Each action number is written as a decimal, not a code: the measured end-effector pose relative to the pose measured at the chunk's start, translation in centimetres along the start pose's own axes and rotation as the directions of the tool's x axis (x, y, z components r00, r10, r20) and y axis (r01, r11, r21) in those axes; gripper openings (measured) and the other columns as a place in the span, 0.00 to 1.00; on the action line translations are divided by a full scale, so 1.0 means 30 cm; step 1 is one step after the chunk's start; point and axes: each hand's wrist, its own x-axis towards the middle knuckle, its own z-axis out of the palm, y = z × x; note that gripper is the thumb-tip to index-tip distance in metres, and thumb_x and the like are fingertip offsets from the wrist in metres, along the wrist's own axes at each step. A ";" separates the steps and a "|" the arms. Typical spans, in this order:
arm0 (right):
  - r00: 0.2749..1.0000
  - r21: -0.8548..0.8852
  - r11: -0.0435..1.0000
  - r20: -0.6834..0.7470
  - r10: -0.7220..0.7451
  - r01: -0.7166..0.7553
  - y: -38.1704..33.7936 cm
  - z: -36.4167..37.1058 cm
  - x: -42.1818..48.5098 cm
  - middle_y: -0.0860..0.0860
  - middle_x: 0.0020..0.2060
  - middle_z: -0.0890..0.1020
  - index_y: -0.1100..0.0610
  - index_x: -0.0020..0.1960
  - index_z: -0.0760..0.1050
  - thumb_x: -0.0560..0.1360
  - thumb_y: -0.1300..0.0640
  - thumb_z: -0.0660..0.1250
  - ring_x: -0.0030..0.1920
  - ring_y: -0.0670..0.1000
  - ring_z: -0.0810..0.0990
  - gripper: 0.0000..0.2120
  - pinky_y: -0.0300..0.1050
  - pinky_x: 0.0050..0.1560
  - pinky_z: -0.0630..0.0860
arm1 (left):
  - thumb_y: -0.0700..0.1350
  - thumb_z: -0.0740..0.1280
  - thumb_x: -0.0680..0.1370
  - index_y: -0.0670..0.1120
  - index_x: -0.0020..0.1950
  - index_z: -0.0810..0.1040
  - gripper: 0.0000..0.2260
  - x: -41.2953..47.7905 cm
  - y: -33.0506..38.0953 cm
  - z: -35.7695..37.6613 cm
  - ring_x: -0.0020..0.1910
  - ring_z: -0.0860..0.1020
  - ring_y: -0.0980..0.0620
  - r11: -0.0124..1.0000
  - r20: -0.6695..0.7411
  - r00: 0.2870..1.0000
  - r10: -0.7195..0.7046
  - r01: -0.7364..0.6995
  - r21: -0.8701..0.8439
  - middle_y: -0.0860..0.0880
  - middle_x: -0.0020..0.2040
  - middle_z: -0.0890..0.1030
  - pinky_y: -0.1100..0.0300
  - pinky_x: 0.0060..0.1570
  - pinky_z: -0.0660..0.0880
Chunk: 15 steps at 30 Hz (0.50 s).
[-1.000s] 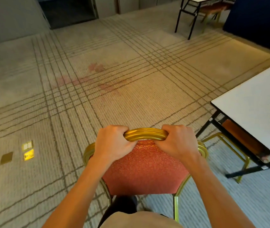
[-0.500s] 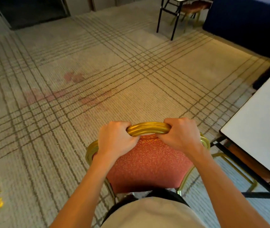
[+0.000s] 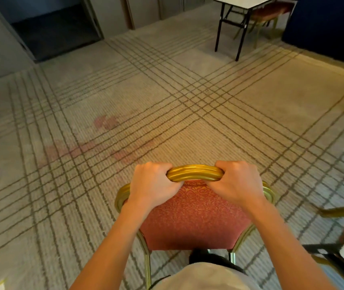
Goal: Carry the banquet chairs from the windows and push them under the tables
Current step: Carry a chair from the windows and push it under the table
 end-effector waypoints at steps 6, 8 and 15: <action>0.997 0.012 0.998 0.049 -0.060 0.060 0.058 -0.002 0.442 0.51 0.32 0.82 0.51 0.31 0.68 0.70 0.38 0.70 0.40 0.59 0.82 0.21 0.49 0.38 0.71 | 0.61 0.68 0.69 0.53 0.27 0.66 0.19 0.384 -0.108 0.057 0.28 0.76 0.50 0.998 -0.028 0.999 -0.040 0.041 0.047 0.54 0.25 0.73 0.58 0.30 0.68; 0.996 0.003 0.997 0.046 -0.075 0.075 0.060 -0.001 0.563 0.51 0.33 0.83 0.50 0.31 0.67 0.70 0.37 0.69 0.41 0.59 0.82 0.21 0.49 0.40 0.72 | 0.61 0.68 0.69 0.52 0.27 0.67 0.19 0.487 -0.149 0.068 0.28 0.76 0.50 0.997 -0.041 0.998 -0.054 0.056 0.051 0.53 0.26 0.74 0.58 0.29 0.68; 0.995 -0.054 0.995 0.049 -0.086 0.089 0.097 0.119 1.068 0.52 0.32 0.82 0.49 0.28 0.62 0.69 0.39 0.70 0.39 0.60 0.82 0.22 0.49 0.37 0.70 | 0.60 0.69 0.68 0.51 0.28 0.70 0.17 0.922 -0.384 0.198 0.29 0.77 0.50 0.993 -0.062 0.994 -0.093 0.098 0.070 0.53 0.27 0.76 0.57 0.31 0.70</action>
